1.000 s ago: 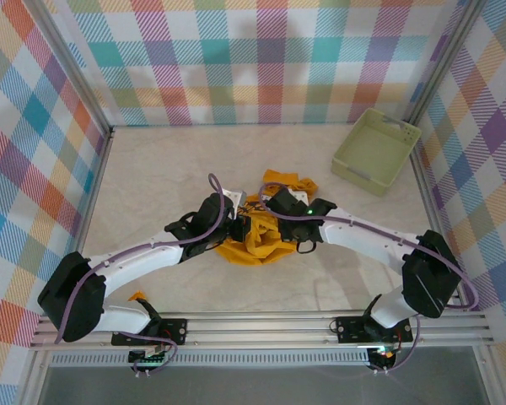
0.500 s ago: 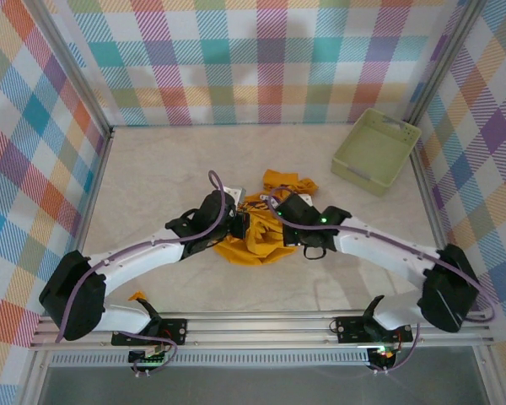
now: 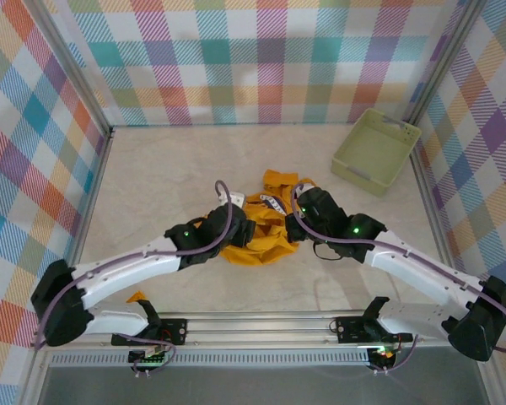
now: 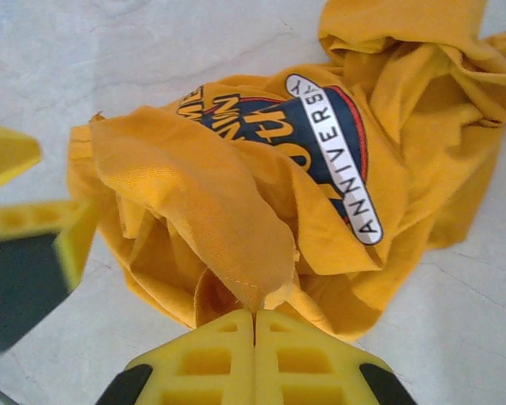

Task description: Fold the inside-out t-shirt

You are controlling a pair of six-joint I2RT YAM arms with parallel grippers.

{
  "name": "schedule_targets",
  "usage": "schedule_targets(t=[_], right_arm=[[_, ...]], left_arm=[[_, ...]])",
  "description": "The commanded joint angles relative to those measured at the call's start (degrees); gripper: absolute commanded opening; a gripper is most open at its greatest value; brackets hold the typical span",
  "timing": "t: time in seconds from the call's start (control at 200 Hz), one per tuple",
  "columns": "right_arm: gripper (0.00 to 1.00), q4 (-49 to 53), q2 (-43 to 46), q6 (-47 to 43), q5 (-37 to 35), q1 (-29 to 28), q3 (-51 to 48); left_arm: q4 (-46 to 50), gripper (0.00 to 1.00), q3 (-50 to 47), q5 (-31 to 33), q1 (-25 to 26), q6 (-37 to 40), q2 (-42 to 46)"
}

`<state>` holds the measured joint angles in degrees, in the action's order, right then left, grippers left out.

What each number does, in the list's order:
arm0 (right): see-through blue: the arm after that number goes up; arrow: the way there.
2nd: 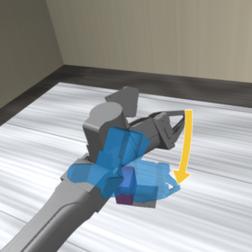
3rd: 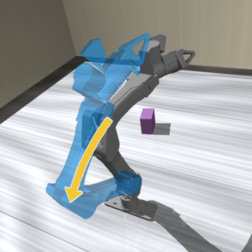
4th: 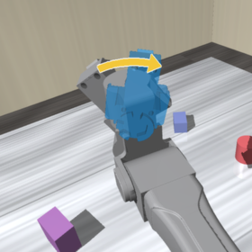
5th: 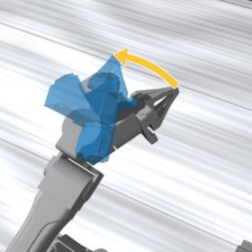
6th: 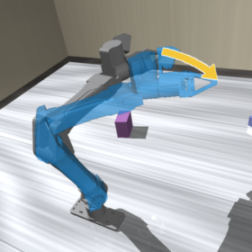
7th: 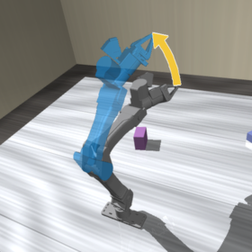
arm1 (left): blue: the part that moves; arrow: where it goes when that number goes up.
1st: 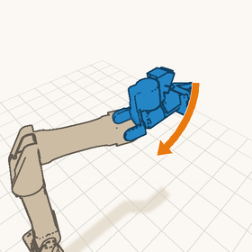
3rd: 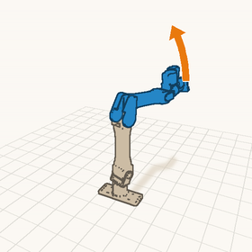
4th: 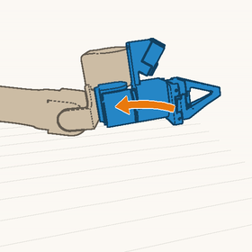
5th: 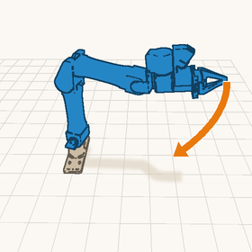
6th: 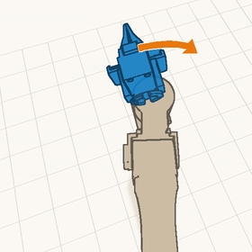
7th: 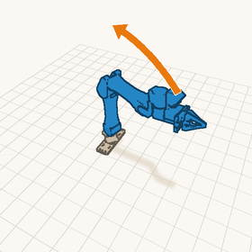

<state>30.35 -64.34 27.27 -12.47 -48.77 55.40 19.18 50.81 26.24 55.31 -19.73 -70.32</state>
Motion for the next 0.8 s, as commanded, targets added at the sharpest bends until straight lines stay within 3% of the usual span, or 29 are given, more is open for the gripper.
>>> schedule_targets(t=[0.0,0.255,0.44,0.795], right_arm=[[0.00,-4.0,-0.8,-2.3,3.1,0.1,2.1],[0.00,-5.1,-1.1,-2.7,4.2,-0.1,2.5],[0.00,-5.6,-0.2,-3.1,4.3,-0.5,1.7],[0.00,-6.4,0.4,-3.8,4.5,-0.8,0.5]], left_arm=[[3.8,0.71,-0.8,9.3,4.4,-4.0,5.0],[0.9,0.68,2.9,-0.2,6.0,-10.8,-5.1],[-2.3,0.57,4.2,-5.7,1.6,-15.8,-9.4],[-9.2,0.56,2.7,-11.0,-2.3,-18.5,-10.9]])
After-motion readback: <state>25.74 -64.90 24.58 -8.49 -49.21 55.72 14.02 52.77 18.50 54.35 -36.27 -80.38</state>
